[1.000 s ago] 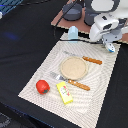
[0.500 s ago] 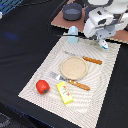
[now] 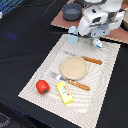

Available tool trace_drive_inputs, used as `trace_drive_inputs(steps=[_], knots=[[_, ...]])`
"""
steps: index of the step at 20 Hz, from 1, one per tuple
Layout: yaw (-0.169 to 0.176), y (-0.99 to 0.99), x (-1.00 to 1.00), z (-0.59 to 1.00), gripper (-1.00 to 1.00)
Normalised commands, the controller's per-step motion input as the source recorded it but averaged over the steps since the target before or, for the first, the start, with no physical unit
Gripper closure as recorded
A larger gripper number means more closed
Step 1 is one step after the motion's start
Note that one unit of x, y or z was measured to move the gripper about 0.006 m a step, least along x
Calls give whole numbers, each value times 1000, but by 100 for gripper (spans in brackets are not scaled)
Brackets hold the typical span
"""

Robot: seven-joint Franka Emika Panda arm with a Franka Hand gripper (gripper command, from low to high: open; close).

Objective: Interact with the objects in diverse but meaningful ways.

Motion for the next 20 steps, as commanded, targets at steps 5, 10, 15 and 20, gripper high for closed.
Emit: trace_drive_inputs(steps=[5, 10, 15, 20], knots=[[-3, -282, -178, 5, -100], [-3, -39, -89, 348, -100], [0, 137, -94, 967, -100], [3, 198, -242, 1000, -100]])
